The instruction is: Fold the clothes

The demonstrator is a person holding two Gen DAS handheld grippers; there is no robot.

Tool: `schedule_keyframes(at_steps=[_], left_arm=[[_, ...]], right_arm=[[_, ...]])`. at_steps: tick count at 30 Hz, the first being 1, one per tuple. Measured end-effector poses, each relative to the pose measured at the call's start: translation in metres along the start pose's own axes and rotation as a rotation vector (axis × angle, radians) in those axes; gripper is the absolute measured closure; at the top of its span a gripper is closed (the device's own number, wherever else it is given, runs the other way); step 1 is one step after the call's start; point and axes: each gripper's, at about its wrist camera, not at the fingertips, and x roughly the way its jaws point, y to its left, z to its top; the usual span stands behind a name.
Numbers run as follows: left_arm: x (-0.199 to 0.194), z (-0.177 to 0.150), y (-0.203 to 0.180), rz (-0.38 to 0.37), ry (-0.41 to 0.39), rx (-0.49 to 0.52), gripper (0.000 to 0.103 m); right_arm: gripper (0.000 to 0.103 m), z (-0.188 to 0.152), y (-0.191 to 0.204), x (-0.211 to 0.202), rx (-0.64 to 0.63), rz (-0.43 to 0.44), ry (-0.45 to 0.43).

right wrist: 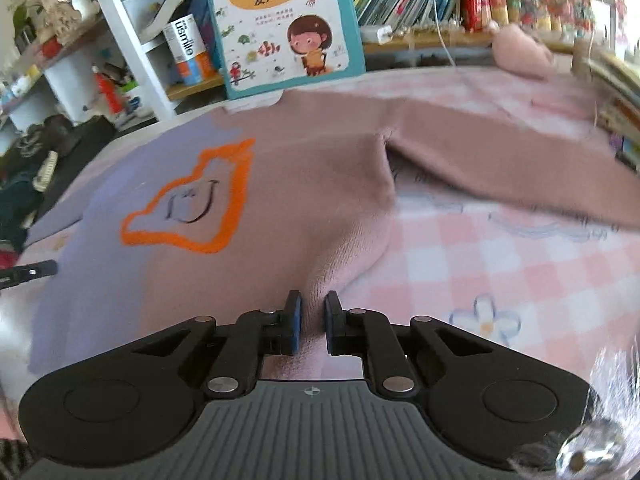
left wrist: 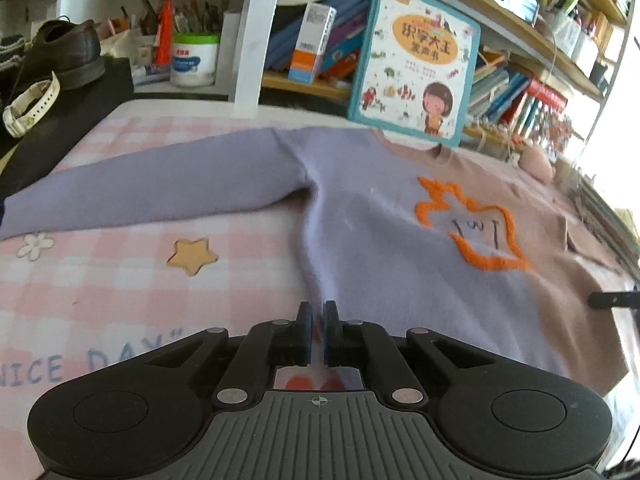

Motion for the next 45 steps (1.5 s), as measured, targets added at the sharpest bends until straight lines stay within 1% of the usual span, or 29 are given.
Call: schedule_keyframes(at_steps=[2, 4, 7, 8, 9, 11, 12, 15, 16, 17, 18, 19, 20, 24, 26, 30, 34, 38, 40, 42, 45], left_arm=[[-0.002, -0.004, 0.0, -0.013, 0.013, -0.004, 0.099], [-0.004, -0.006, 0.003, -0.024, 0.005, -0.035, 0.098], [-0.005, -0.007, 0.011, -0.057, 0.001, -0.09, 0.09], [-0.003, -0.006, 0.012, -0.058, 0.006, -0.1, 0.085], [-0.001, -0.005, 0.012, -0.052, 0.009, -0.1, 0.082], [0.001, -0.004, 0.011, -0.042, 0.009, -0.089, 0.079], [0.002, -0.003, 0.01, -0.048, 0.008, -0.089, 0.077], [0.007, -0.001, 0.009, -0.064, 0.003, -0.091, 0.077], [0.008, 0.0, 0.008, -0.067, 0.002, -0.092, 0.077], [0.01, 0.0, 0.007, -0.068, 0.003, -0.092, 0.079], [0.01, 0.0, 0.006, -0.069, 0.004, -0.092, 0.089], [0.01, -0.001, 0.004, -0.074, 0.007, -0.095, 0.097], [0.01, -0.003, 0.003, -0.079, 0.01, -0.098, 0.098], [0.008, -0.009, -0.003, -0.094, 0.02, -0.109, 0.098], [0.008, -0.01, -0.005, -0.08, 0.011, -0.105, 0.098], [0.009, -0.009, -0.002, -0.085, 0.012, -0.115, 0.098], [0.009, -0.008, -0.002, -0.087, 0.015, -0.109, 0.098], [0.01, -0.007, -0.002, -0.089, 0.019, -0.103, 0.098], [0.01, -0.007, -0.002, -0.09, 0.021, -0.1, 0.098], [0.01, -0.006, -0.002, -0.091, 0.022, -0.097, 0.098], [0.01, -0.006, -0.003, -0.09, 0.023, -0.093, 0.098]], right_arm=[[0.092, -0.005, -0.001, -0.009, 0.035, 0.046, 0.007], [0.09, -0.01, -0.002, -0.019, 0.079, 0.126, 0.003], [0.082, -0.008, -0.014, -0.032, 0.16, 0.228, -0.048], [0.073, -0.008, -0.017, -0.034, 0.181, 0.216, -0.059], [0.07, -0.008, -0.021, -0.036, 0.201, 0.196, -0.069], [0.07, -0.011, -0.027, -0.034, 0.226, 0.145, -0.055], [0.07, -0.014, -0.028, -0.031, 0.234, 0.141, -0.043], [0.071, -0.019, -0.027, -0.023, 0.238, 0.136, -0.011], [0.074, -0.02, -0.025, -0.021, 0.224, 0.129, -0.008], [0.085, -0.021, -0.022, -0.019, 0.211, 0.123, -0.005], [0.089, -0.021, -0.02, -0.017, 0.197, 0.117, -0.002], [0.09, -0.022, -0.017, -0.015, 0.184, 0.11, 0.002], [0.091, -0.023, -0.017, -0.015, 0.176, 0.097, -0.005], [0.092, -0.017, -0.02, -0.014, 0.144, 0.013, -0.039], [0.092, -0.015, -0.017, -0.012, 0.116, 0.008, -0.032], [0.092, -0.013, -0.009, -0.009, 0.06, -0.004, -0.018], [0.091, -0.015, -0.007, -0.012, 0.059, 0.002, -0.005], [0.092, -0.016, -0.006, -0.023, 0.083, -0.032, -0.036], [0.092, -0.015, -0.001, -0.028, 0.066, -0.038, -0.05], [0.092, -0.016, 0.005, -0.026, 0.033, -0.048, -0.037], [0.09, -0.017, 0.009, -0.016, -0.011, -0.092, -0.006]])
